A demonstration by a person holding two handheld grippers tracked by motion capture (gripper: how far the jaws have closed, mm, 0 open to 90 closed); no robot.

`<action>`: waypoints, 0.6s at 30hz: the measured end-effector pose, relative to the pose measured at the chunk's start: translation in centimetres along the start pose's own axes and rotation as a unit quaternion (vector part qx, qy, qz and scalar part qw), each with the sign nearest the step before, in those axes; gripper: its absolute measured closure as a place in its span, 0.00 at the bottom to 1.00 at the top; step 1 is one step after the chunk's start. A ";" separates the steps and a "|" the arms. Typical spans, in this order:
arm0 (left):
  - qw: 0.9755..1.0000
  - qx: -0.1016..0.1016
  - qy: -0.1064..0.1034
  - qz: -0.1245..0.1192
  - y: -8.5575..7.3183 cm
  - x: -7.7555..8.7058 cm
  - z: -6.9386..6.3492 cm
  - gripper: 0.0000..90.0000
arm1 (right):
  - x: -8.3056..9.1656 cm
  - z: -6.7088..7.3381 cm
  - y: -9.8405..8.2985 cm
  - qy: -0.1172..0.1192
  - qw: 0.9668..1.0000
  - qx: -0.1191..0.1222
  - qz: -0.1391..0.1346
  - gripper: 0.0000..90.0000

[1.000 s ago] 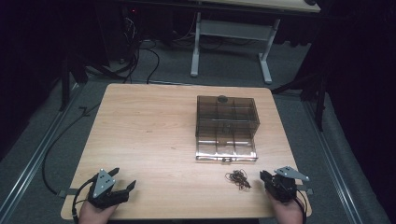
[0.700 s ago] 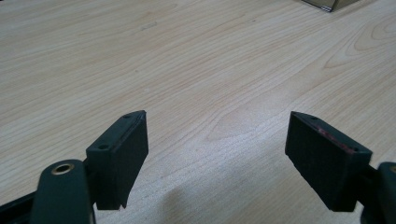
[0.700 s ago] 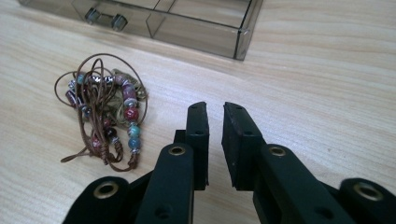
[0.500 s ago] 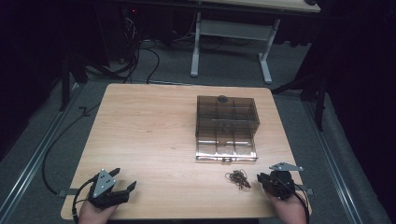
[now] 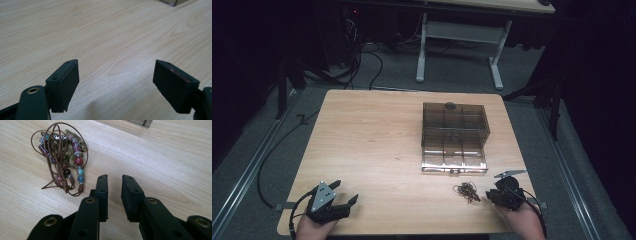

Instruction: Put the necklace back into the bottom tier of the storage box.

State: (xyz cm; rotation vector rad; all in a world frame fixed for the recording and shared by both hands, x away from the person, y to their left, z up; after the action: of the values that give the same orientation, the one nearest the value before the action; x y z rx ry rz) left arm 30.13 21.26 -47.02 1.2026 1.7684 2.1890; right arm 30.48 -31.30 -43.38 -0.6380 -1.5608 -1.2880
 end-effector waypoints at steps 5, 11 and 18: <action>1.000 -0.002 -0.002 0.001 0.0 0.0 0.0 0.24 | 0.3 0.3 0.7 0.000 0.999 0.015 0.040 0.80; 1.000 -0.002 -0.004 0.002 0.0 0.0 0.0 0.23 | 0.7 0.4 1.6 0.001 0.995 0.041 0.086 0.77; 1.000 -0.001 -0.003 0.002 0.0 0.0 0.0 0.23 | 0.9 0.6 2.9 0.018 0.990 0.059 0.124 0.73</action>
State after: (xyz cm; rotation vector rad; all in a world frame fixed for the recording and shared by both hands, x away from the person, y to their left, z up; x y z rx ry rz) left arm 30.11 21.24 -47.03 1.2124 1.7625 2.1857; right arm 32.39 -30.00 -41.35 -0.7050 -1.4647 -1.0099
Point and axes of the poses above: each handheld gripper's, and its own axes: x roughly backward along the jaws, y roughly out of its top, z roughly to its left, the point moved 2 cm from there along -x, roughly forward along the jaws, and after that the axes turned 2 degrees about x, right-handed, at the moved point
